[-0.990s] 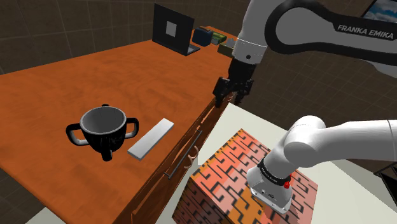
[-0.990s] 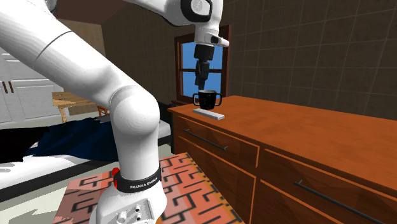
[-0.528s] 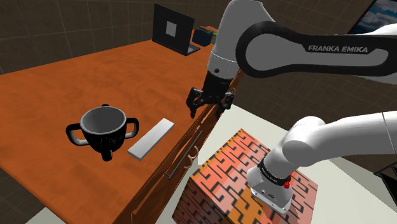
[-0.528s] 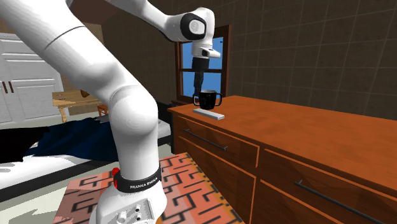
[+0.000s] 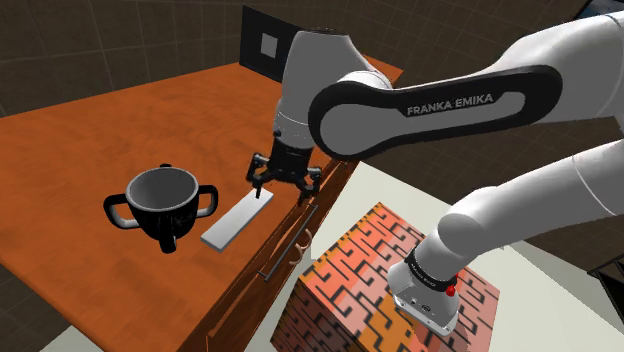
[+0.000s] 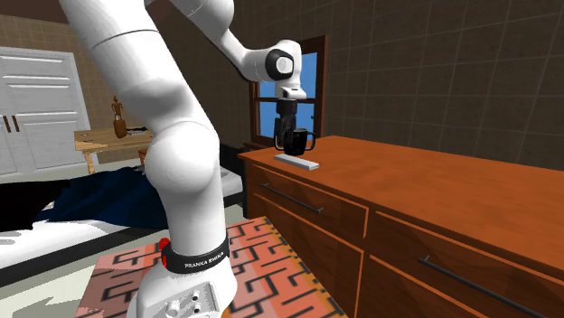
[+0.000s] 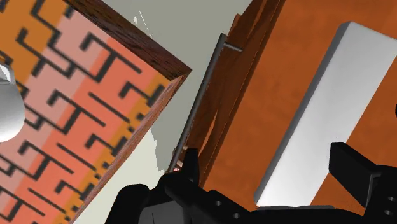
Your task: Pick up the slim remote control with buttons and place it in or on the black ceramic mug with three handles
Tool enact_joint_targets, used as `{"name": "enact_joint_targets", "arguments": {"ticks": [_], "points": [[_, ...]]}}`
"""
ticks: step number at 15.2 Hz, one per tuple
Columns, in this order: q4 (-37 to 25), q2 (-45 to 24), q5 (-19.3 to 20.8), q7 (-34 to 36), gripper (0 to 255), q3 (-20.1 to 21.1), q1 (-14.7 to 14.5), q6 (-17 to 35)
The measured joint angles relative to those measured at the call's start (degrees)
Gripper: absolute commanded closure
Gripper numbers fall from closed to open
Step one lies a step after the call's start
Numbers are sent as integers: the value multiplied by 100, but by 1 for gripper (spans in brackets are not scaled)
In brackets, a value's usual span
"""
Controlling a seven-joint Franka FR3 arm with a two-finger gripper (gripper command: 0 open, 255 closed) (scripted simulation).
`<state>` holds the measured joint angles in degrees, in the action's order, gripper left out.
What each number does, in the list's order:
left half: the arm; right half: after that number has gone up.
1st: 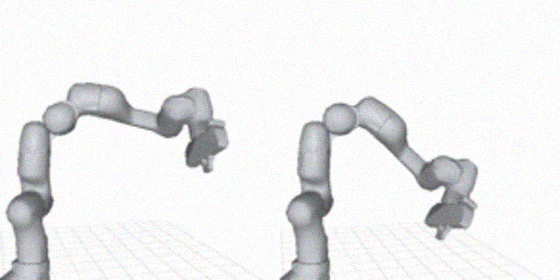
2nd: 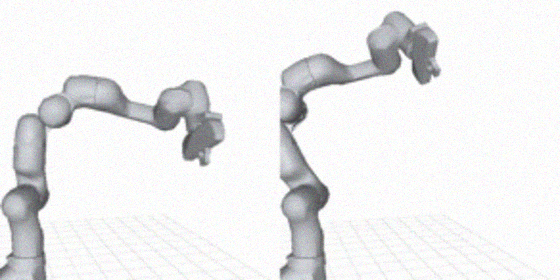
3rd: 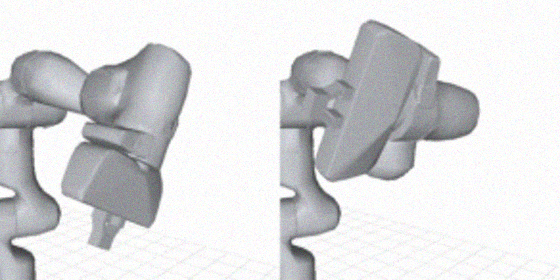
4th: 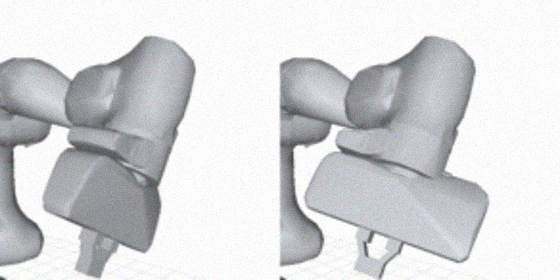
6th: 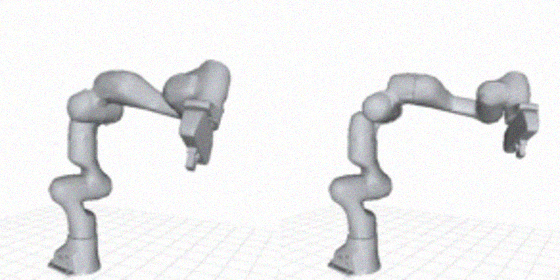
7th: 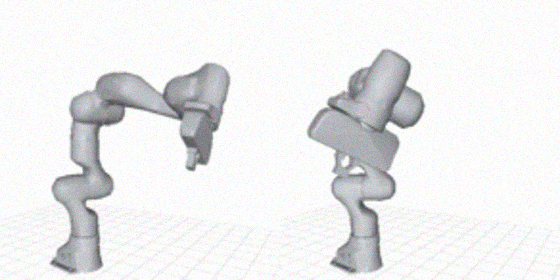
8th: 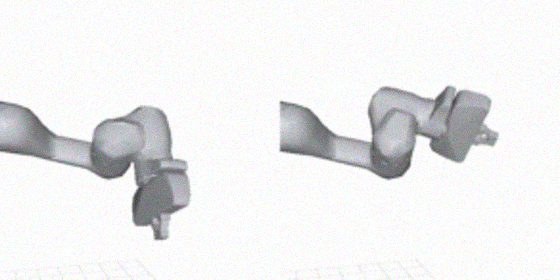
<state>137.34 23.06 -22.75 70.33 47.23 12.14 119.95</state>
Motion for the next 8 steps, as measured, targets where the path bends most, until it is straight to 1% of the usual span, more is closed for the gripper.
{"name": "enact_joint_targets", "arguments": {"ticks": [2, 4, 5, 6, 7, 8], "points": [[-270, -612, 400, 794, 0, 562, 408, 372], [-574, -1338, 1067, 1732, 0, 1127, 863, 683], [-747, -1733, 1501, 2272, 0, 1364, 1047, 763], [-895, -2159, 1998, 2810, 0, 1521, 1169, 850], [-976, -2416, 2329, 3146, 0, 1554, 1182, 899], [-984, -2581, 2538, 3350, 0, 1549, 1160, 974]]}}
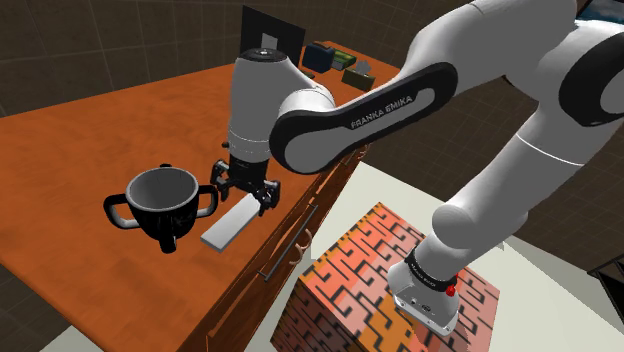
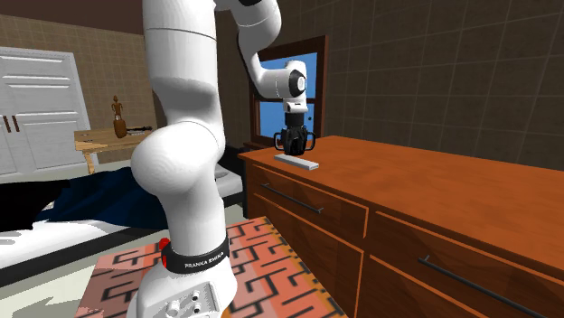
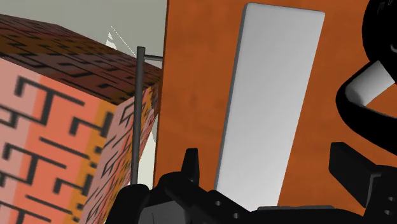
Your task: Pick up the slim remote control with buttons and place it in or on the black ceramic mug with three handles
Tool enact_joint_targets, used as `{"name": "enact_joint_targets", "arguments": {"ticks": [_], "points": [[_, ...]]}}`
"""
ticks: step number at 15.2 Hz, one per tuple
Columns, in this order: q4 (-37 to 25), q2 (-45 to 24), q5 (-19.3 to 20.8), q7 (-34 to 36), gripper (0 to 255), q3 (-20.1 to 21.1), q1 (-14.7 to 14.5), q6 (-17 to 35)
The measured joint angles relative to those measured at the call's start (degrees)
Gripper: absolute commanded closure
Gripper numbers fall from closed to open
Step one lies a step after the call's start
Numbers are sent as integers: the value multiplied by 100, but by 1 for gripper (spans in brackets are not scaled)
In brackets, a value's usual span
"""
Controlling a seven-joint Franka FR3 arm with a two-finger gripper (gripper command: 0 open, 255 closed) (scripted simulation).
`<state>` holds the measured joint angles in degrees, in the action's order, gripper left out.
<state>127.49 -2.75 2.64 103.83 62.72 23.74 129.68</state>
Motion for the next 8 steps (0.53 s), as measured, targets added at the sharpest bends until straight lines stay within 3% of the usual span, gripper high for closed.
{"name": "enact_joint_targets", "arguments": {"ticks": [4, 8], "points": [[29, -499, 615, 507, 0, -126, -177, 260], [105, -679, 850, 666, 0, -221, -265, 417]]}}
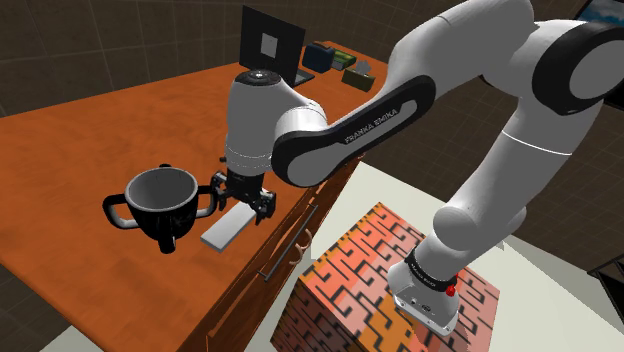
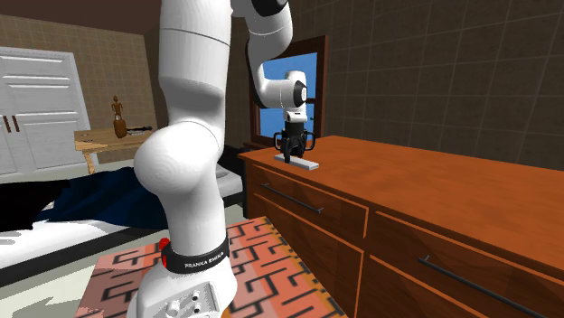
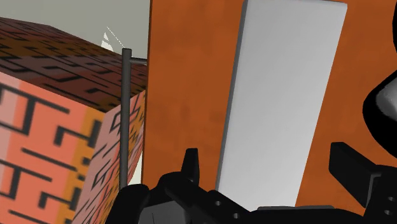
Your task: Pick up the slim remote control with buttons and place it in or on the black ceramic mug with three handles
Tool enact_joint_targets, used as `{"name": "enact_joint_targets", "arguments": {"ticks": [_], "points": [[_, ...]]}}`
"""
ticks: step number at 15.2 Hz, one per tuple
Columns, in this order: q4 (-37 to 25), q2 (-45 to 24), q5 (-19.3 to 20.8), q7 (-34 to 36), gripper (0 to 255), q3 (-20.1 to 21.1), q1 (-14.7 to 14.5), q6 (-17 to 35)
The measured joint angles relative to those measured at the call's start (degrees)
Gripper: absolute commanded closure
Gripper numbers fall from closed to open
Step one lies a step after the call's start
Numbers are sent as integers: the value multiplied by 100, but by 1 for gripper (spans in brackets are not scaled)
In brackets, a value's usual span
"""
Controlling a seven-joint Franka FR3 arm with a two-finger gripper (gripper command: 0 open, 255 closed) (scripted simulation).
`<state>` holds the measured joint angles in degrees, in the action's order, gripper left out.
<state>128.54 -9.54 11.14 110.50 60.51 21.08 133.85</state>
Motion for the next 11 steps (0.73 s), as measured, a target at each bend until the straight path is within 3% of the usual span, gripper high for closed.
{"name": "enact_joint_targets", "arguments": {"ticks": [4, 5, 11], "points": [[-2, -24, 32, 24, 0, -13, -17, 10], [-2, -24, 32, 24, 255, -13, -17, 10], [-3, -21, 28, 23, 255, -12, -14, 12]]}}
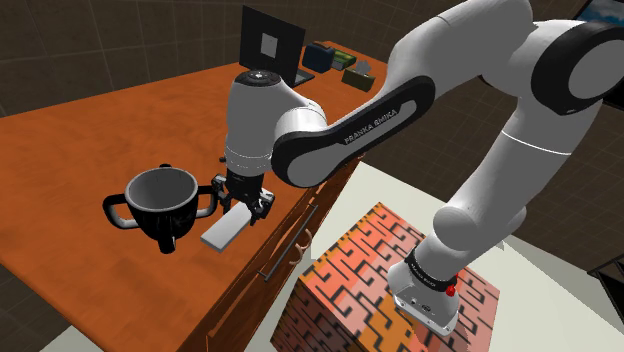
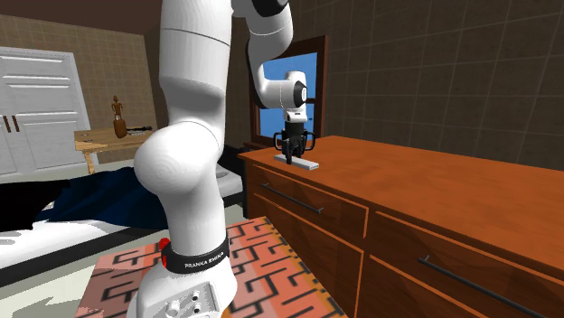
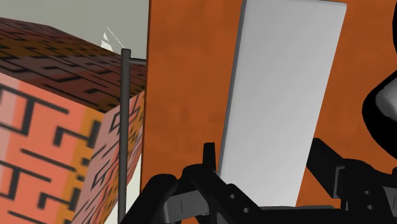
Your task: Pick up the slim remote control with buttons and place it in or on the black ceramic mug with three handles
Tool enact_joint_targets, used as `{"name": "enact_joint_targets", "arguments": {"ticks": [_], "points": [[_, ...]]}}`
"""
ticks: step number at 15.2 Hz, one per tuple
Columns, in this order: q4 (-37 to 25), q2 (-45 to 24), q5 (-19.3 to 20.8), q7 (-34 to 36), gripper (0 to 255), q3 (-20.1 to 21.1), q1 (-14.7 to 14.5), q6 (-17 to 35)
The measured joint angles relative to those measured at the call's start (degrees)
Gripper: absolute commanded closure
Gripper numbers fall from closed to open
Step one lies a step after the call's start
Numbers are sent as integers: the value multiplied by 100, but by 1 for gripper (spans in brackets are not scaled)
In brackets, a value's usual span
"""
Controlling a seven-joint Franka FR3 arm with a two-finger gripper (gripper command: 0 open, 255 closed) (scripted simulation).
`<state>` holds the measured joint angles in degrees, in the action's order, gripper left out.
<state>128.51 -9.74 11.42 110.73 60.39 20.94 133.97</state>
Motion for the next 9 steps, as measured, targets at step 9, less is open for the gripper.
{"name": "enact_joint_targets", "arguments": {"ticks": [9], "points": [[-85, 375, -462, -320, 255, 187, 187, -257]]}}
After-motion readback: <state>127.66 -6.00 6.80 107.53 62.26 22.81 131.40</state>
